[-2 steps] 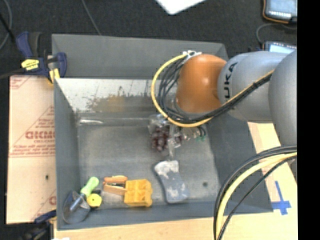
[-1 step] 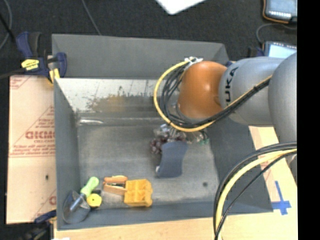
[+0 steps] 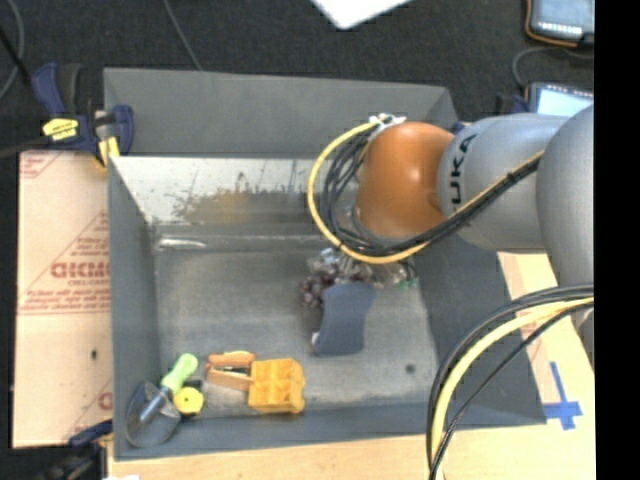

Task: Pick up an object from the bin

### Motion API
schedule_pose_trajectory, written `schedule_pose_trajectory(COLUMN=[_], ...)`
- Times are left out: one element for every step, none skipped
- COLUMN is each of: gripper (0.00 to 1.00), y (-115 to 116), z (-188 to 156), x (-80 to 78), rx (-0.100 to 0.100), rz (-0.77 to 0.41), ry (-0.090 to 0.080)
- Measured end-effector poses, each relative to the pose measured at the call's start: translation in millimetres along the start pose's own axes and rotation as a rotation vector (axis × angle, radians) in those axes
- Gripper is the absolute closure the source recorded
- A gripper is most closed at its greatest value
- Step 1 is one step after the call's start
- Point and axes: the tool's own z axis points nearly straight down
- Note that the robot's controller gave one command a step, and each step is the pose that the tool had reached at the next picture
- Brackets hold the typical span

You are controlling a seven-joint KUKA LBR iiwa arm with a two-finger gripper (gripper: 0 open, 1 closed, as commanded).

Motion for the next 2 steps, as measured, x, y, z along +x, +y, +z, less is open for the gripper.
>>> schedule_pose_trajectory(gripper=[1.0, 1.0], y=[2, 1], z=[-37, -77], x=[2.9, 8.8], rx=[-0.003, 0.003], rz=[-0.001, -0.037], ry=[0.007, -0.006])
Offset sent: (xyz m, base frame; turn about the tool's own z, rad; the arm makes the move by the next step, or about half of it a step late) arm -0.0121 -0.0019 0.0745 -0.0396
